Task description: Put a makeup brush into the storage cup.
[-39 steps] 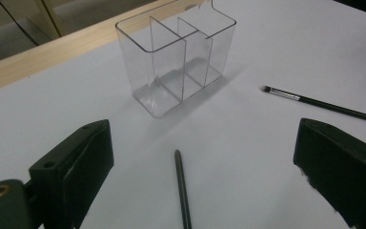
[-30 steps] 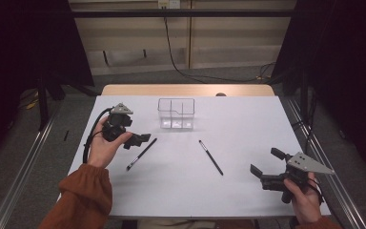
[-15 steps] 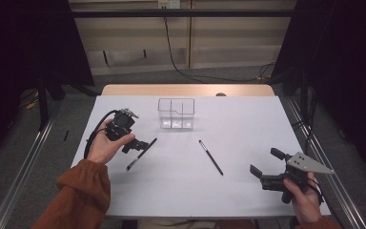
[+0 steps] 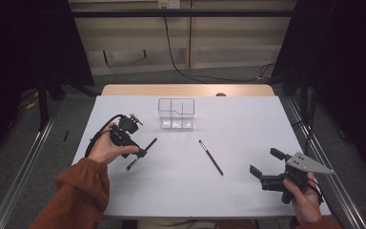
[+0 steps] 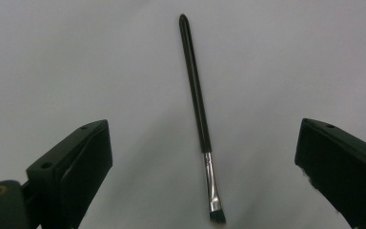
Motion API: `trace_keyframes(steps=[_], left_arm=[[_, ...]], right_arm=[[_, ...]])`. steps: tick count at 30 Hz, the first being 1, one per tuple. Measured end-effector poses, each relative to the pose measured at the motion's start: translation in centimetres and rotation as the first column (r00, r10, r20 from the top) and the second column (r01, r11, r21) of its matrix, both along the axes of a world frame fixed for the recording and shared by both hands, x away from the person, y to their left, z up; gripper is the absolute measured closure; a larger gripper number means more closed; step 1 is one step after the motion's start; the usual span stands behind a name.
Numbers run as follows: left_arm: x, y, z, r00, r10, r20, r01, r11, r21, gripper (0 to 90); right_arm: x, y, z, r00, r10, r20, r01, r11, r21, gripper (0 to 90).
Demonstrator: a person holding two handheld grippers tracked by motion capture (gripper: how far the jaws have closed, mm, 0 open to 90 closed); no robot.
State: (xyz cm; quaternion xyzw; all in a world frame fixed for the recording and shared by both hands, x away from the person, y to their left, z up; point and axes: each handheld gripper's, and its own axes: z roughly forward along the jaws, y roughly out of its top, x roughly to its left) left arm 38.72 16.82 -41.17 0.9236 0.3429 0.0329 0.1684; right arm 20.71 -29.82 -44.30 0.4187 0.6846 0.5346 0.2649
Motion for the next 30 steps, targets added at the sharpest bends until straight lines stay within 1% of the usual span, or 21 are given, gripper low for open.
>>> trace_keyframes(steps=[1,3,4,6,8,10,13,15,16,17,18,22,23,25,27,28,30], left_arm=[[0.0,0.0,-0.1,0.9999,-0.004,-0.01,0.004,0.9999,0.012,4.5],[0.0,-0.1,-0.5,0.9998,0.01,-0.018,-0.01,0.9998,0.018,5.2],[0.0,-0.2,-0.7,0.9996,0.011,-0.026,-0.01,0.9995,0.029,5.3],[0.1,-0.1,-0.9,0.9994,0.012,-0.033,-0.011,0.999,0.044,7.3],[0.2,0.1,-1.1,0.9982,0.02,-0.056,-0.018,0.9993,0.033,9.2],[0.2,0.3,-1.2,0.9978,0.023,-0.063,-0.021,0.9993,0.032,13.7],[0.1,0.3,-1.3,0.9969,0.011,-0.078,-0.008,0.9993,0.036,19.7],[0.0,0.1,-1.4,0.9964,0.007,-0.085,-0.003,0.9987,0.052,23.8],[0.0,0.0,-1.5,0.9949,0.018,-0.099,-0.013,0.9988,0.046,27.3],[0.0,0.0,-1.5,0.995,0.015,-0.099,-0.011,0.9987,0.05,29.9],[-0.1,-0.1,-1.6,0.9941,0.024,-0.106,-0.019,0.9985,0.052,31.8],[-0.1,-0.3,-2.0,0.9918,0.018,-0.127,-0.008,0.9972,0.074,39.9],[-0.2,-0.4,-2.0,0.9912,0.021,-0.13,-0.012,0.9973,0.073,43.1],[-0.1,-0.5,-2.2,0.9915,0.018,-0.129,-0.007,0.9963,0.085,45.7],[-0.2,-0.6,-2.5,0.9902,0.01,-0.139,0.004,0.9952,0.098,50.9],[-0.2,-0.7,-2.7,0.9915,0.014,-0.129,0.0,0.9946,0.104,52.0],[-0.3,-0.8,-3.0,0.9912,0.025,-0.13,-0.01,0.9929,0.118,54.0]], right_arm=[[0.0,0.0,0.0,1.0,-0.001,0.0,0.001,1.0,0.001,0.0],[0.0,0.0,0.0,1.0,-0.001,-0.001,0.001,1.0,0.001,0.0],[0.0,0.0,0.0,1.0,0.0,-0.001,0.0,1.0,-0.001,0.0],[0.0,0.0,0.0,1.0,0.0,-0.001,0.0,1.0,0.0,0.0],[0.0,0.0,0.0,1.0,-0.002,-0.002,0.002,1.0,0.001,0.0],[0.0,0.0,0.0,1.0,0.001,-0.003,-0.001,1.0,-0.005,0.0],[0.0,0.0,0.0,1.0,0.003,-0.004,-0.003,1.0,-0.004,0.0],[0.0,0.0,0.0,1.0,0.003,-0.005,-0.003,1.0,-0.002,0.0],[0.0,0.0,0.0,1.0,0.003,-0.005,-0.003,1.0,-0.002,0.0],[0.0,0.1,0.0,1.0,0.004,-0.005,-0.004,1.0,-0.003,0.0],[0.0,0.1,-0.1,1.0,0.004,-0.006,-0.004,1.0,-0.003,0.0],[0.0,0.1,-0.1,1.0,0.006,-0.007,-0.006,1.0,-0.003,0.0],[0.0,0.1,-0.1,0.9999,0.007,-0.008,-0.007,1.0,-0.002,0.0],[0.0,0.1,-0.1,0.9999,0.007,-0.008,-0.008,1.0,-0.004,0.0],[0.0,0.1,-0.1,0.9999,0.009,-0.009,-0.009,1.0,-0.004,0.0],[0.0,0.1,-0.1,0.9999,0.01,-0.009,-0.01,0.9999,-0.005,0.0],[0.0,0.1,-0.1,0.9999,0.011,-0.011,-0.011,0.9999,-0.006,0.0]])
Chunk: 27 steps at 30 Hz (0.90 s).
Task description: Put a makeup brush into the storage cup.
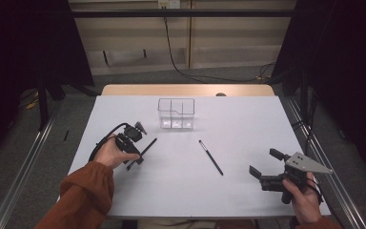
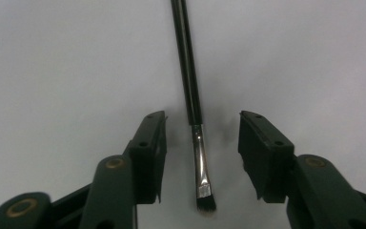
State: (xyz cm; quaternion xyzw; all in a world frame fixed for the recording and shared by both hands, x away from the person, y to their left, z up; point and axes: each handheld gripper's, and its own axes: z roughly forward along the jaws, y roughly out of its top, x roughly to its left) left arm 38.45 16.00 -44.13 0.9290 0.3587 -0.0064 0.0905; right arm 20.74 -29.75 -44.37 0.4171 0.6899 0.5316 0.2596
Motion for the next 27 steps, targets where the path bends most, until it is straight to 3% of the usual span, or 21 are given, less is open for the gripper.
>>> trace_keyframes(steps=[5,9,16,27], left_arm=[[0.0,0.0,-0.2,0.9997,0.011,0.02,-0.011,0.9997,0.02,63.9],[-0.2,-0.5,-0.4,0.9992,0.019,0.036,-0.02,0.9987,0.047,64.3],[0.0,-1.0,-0.4,0.9999,0.014,0.007,-0.015,0.9972,0.074,68.7],[0.8,-0.4,-0.4,0.999,0.027,-0.035,-0.025,0.9982,0.054,84.0]], right_arm=[[0.0,0.0,0.0,1.0,0.003,0.0,-0.003,1.0,-0.004,0.0],[0.0,0.1,0.0,1.0,0.002,-0.002,-0.002,1.0,-0.004,0.0],[0.0,0.0,0.0,1.0,0.005,-0.003,-0.005,1.0,-0.007,0.0],[0.0,0.1,-0.1,1.0,0.006,-0.006,-0.006,0.9999,-0.011,0.0]])
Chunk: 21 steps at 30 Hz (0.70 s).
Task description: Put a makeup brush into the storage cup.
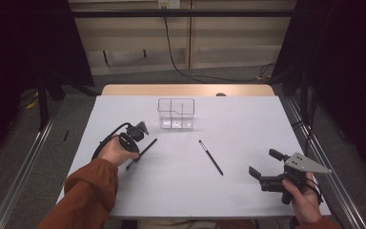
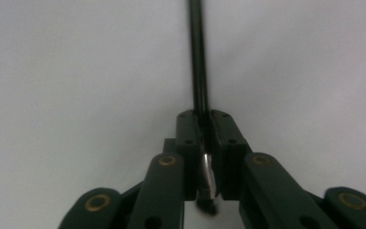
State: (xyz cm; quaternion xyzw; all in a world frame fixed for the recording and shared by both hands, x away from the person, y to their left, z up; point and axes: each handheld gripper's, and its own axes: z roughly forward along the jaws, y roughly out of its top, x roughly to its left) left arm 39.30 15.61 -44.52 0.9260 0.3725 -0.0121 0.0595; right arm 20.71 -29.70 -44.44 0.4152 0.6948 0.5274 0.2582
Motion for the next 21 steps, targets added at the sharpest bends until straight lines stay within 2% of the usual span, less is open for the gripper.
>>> trace_keyframes(steps=[13,18,21], left_arm=[[-0.09,0.2,0.22,0.9997,0.023,0.007,-0.023,0.9997,-0.005,84.4],[-0.19,0.47,0.24,0.9997,0.022,0.014,-0.022,0.9995,-0.025,84.4],[-0.22,0.88,0.23,0.9993,0.036,0.009,-0.035,0.9978,-0.057,84.4]], right_arm=[[0.08,-0.01,-0.03,1.0,-0.004,-0.004,0.004,1.0,0.004,0.0],[0.06,-0.08,-0.03,1.0,-0.004,-0.005,0.004,1.0,0.004,0.0],[0.07,-0.08,-0.03,1.0,-0.006,-0.005,0.006,1.0,0.004,0.0]])
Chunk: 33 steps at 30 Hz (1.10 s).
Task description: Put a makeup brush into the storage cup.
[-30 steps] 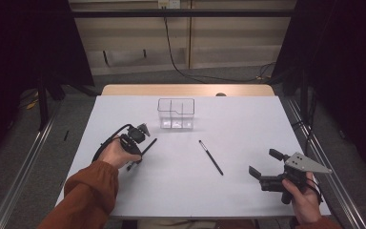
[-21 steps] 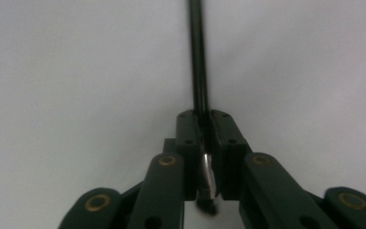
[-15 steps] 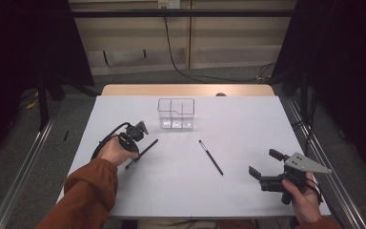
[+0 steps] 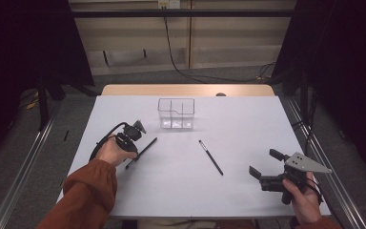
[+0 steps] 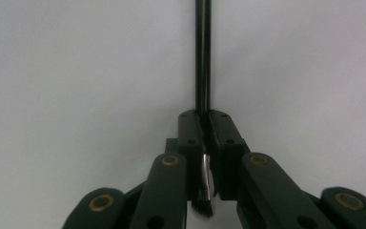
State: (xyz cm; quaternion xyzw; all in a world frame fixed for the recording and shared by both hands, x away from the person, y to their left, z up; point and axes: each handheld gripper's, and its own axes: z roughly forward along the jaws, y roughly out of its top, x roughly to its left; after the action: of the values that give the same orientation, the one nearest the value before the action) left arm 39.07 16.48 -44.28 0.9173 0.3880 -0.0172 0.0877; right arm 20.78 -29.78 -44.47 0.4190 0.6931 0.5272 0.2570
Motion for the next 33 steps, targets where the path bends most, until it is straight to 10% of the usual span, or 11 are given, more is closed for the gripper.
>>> trace_keyframes(steps=[15,33], left_arm=[[-0.8,2.0,1.1,0.9985,0.046,0.032,-0.041,0.9892,-0.141,84.4],[-1.6,3.4,2.9,0.9838,0.07,0.165,-0.015,0.9507,-0.31,84.4]], right_arm=[[0.0,0.1,0.0,1.0,0.0,0.0,0.0,1.0,0.0,0.0],[0.0,0.0,0.0,1.0,0.0,-0.001,0.0,1.0,-0.001,0.0]])
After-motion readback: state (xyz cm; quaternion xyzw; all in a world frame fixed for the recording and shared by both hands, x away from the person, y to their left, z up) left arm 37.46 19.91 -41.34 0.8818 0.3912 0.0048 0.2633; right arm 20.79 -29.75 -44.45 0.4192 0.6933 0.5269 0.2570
